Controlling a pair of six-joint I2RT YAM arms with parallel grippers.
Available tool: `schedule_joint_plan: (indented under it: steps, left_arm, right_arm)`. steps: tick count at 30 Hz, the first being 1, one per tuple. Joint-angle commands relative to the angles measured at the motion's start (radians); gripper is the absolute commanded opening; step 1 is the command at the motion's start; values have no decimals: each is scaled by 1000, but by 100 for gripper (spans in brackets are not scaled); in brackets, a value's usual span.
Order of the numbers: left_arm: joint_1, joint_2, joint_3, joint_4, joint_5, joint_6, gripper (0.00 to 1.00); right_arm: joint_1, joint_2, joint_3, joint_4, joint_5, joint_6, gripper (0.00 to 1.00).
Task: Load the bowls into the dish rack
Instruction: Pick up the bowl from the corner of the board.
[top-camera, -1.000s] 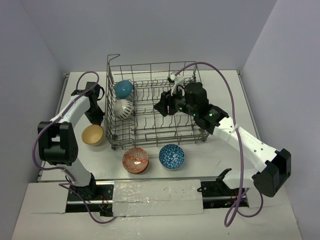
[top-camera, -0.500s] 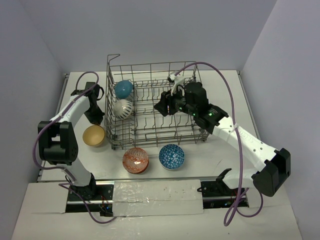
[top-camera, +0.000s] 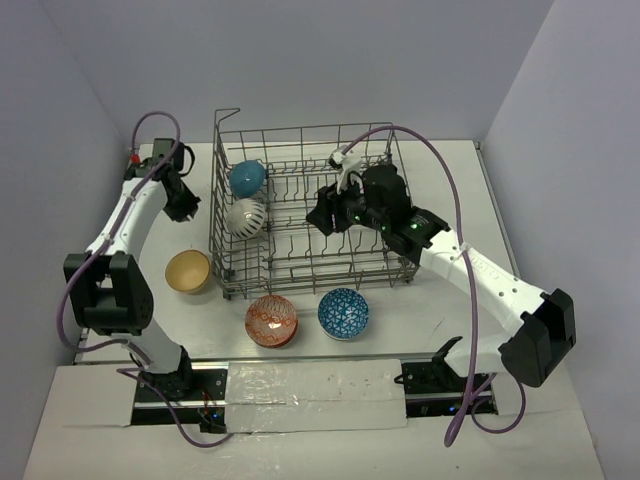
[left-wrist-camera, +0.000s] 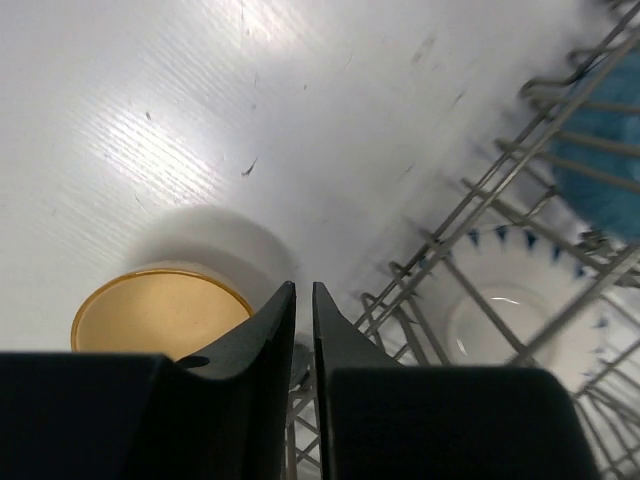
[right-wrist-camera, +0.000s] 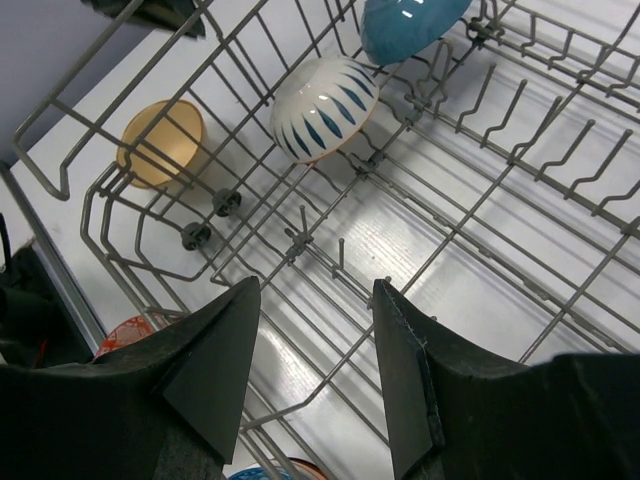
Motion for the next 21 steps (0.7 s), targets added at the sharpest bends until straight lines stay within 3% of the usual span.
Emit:
schedule_joint_plan:
  steps: [1, 8, 16, 18, 21]
  left_arm:
    - [39, -97, 63, 49, -18, -23, 18]
    - [125, -237, -46, 222, 26, -47, 0]
    - [211, -307, -148, 322, 88, -55, 0]
    - [219, -329, -191, 350, 97, -54, 3]
    - [237, -366, -237, 389, 99, -47, 19]
  right_arm:
    - [-6, -1, 23, 8, -51, -25, 56]
    - [-6, 22, 54, -35, -102, -42, 56]
    - [1, 56, 112, -49, -171, -16, 53]
    - [12, 57, 147, -66, -188, -14, 53]
    - [53, 71, 207, -89, -171, -25, 53]
